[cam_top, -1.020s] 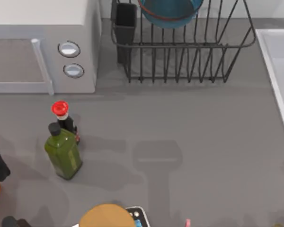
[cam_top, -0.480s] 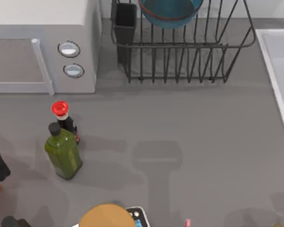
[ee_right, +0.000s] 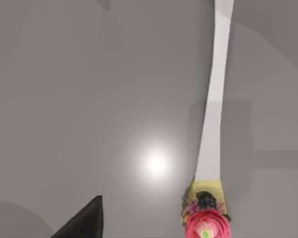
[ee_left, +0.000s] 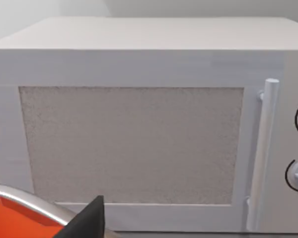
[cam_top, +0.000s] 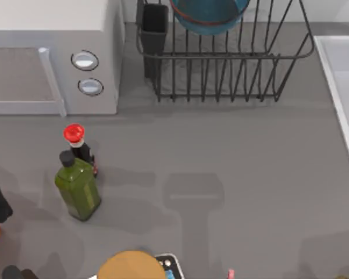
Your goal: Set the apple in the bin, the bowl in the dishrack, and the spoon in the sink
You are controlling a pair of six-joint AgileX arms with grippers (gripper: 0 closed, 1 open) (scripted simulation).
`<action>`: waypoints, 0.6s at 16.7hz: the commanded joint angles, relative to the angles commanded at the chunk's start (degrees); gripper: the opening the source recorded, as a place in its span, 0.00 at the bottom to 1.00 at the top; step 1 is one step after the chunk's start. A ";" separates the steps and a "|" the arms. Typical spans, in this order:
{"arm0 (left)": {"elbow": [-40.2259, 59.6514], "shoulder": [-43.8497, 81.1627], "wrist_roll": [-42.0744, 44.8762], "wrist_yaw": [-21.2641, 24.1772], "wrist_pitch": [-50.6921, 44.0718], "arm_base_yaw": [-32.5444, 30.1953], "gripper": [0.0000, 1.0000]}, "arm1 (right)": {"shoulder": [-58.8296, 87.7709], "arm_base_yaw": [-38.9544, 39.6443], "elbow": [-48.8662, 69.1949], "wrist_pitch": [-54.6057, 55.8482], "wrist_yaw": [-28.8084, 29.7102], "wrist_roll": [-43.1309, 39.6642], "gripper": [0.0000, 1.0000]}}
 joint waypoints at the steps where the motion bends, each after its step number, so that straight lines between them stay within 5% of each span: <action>1: 0.00 0.00 0.00 0.00 0.00 0.00 1.00 | 0.00 0.00 0.00 0.00 0.00 0.00 1.00; 10: 0.00 0.00 0.00 0.00 0.00 0.00 1.00 | 4.27 0.10 -5.27 9.52 -0.02 0.19 1.00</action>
